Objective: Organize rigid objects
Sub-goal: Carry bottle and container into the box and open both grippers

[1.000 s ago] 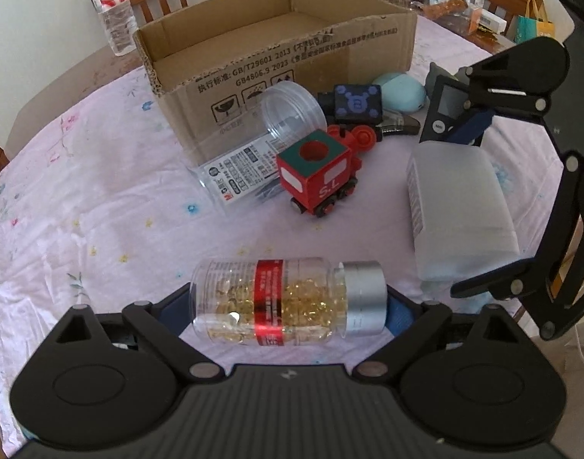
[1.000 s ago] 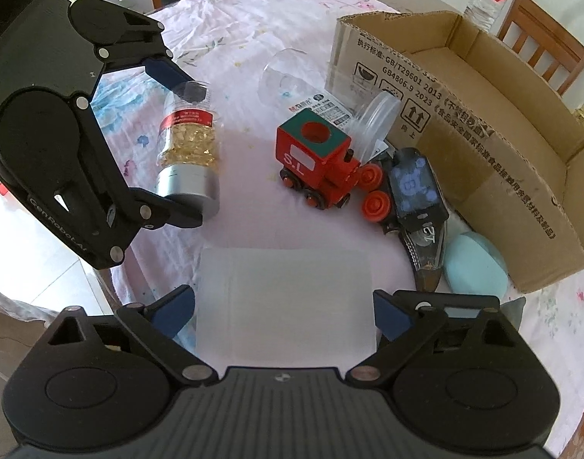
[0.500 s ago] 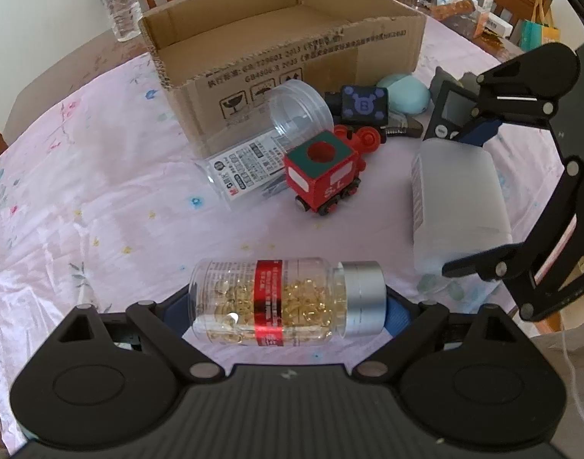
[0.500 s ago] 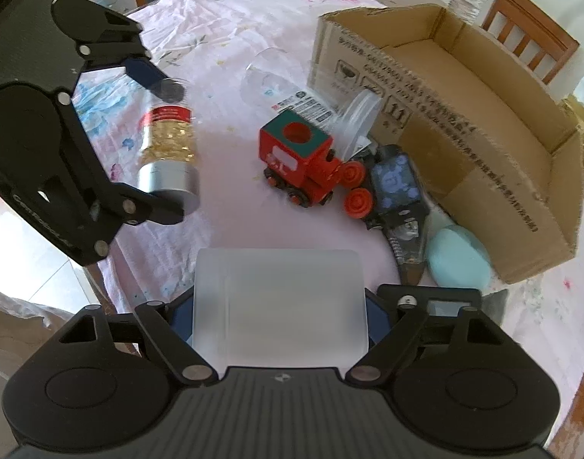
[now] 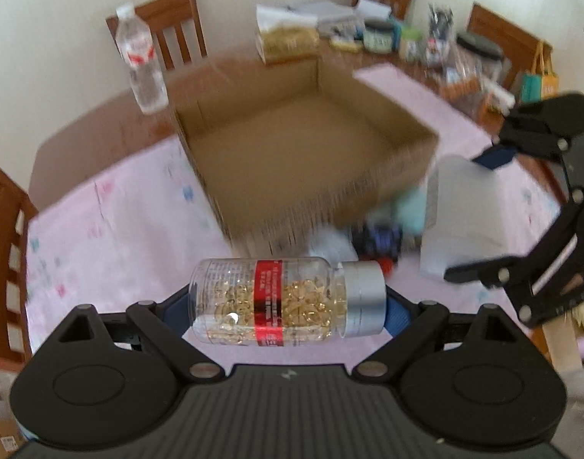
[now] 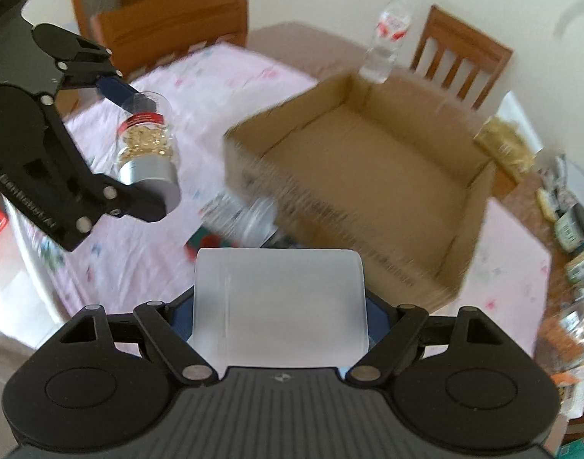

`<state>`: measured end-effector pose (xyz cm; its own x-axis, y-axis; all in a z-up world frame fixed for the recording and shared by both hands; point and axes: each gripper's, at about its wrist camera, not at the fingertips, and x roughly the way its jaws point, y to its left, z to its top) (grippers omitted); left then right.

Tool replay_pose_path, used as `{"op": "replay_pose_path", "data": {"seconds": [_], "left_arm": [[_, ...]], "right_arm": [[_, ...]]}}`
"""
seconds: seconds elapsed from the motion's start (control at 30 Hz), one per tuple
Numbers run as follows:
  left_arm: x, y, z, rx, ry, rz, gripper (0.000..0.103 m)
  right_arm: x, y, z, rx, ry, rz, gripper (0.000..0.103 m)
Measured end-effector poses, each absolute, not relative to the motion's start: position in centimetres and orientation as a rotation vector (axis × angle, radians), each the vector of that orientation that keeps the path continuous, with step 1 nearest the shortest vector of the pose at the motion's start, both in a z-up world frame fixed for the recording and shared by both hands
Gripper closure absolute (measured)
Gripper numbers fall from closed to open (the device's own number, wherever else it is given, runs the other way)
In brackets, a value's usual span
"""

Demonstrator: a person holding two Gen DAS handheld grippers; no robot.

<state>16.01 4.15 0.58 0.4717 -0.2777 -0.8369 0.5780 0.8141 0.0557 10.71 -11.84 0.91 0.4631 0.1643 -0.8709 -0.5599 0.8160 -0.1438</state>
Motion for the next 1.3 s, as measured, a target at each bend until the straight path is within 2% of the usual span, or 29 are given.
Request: {"op": "replay_pose_path", "data": {"seconds": [0.3,0.63,0.8,1.03,1.3], "left_arm": [[22.8,0.8,2.7,0.328,0.858,-0.450,0.010],[30.6,-1.7,-0.3,0.242,0.905,-0.358,0.010],[33.7,-2.4,-0.8,0.207,0.865,-0.292,0.008],[34.0,-1.8,0.2,0.158,0.836,-0.256,0.005],[30.0,0.7,1.5,0.133,0.803,-0.163,0.003]], "right_arm": [[15.0,-14.9,3.6,-0.439,0.898,0.445,0.017],[19.6,-17.4,3.4,-0.395,0.885,0.427,0.017],[21.9,-18.5,2.6,-0.379,0.902,0.421,0.017],[24.1,-19.4,1.6,-0.347,0.925,0.414,0.017],[26.1,-19.3,1.1,-0.330,0.934,0.418,0.017]]}}
